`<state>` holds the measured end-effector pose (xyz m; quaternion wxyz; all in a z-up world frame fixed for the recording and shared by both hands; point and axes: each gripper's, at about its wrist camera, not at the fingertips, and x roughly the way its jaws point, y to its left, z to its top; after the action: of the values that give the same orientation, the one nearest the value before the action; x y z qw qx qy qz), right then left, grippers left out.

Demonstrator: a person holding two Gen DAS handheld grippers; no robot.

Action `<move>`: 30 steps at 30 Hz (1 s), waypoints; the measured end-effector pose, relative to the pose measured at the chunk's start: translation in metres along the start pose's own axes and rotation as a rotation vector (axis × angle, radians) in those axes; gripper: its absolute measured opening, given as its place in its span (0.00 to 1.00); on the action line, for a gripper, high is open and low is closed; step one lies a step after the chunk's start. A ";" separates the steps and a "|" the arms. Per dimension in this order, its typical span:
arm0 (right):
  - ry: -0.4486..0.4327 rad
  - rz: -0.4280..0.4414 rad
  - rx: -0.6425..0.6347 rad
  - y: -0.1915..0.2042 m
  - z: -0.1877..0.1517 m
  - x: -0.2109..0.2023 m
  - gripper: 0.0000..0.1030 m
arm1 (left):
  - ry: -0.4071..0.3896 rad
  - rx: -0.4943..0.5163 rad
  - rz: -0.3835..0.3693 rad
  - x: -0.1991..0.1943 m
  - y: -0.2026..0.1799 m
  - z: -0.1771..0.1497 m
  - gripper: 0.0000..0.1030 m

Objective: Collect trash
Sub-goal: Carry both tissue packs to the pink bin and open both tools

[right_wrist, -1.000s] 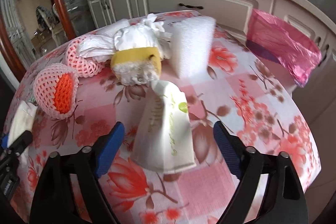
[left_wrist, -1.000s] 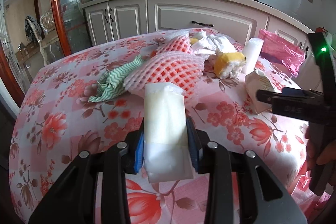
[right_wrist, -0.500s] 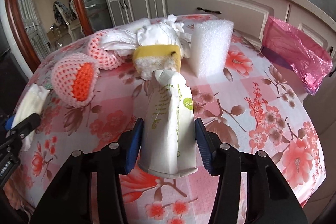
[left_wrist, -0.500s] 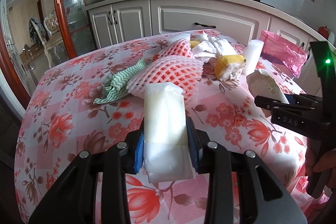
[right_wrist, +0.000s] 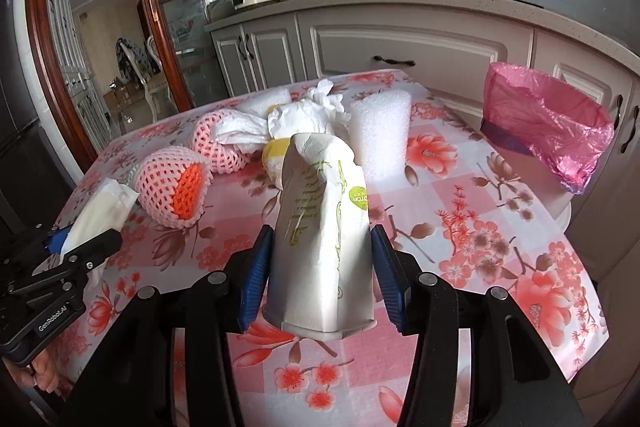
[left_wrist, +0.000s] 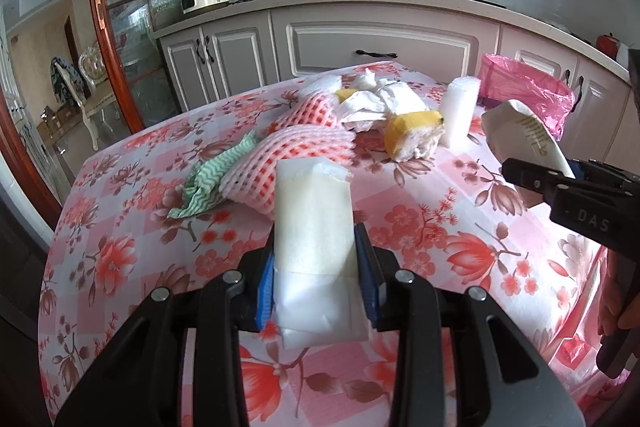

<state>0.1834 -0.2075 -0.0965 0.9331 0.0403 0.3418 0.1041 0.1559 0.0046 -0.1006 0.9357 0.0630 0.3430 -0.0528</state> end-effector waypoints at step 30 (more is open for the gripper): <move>-0.263 -0.147 0.192 -0.124 0.021 -0.060 0.46 | -0.196 0.172 -0.185 0.018 -0.139 0.083 0.33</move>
<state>0.1732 -0.3422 -0.0614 0.9667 0.1171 0.2274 -0.0036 0.2027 -0.1466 -0.0611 0.9470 0.1055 0.2484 -0.1740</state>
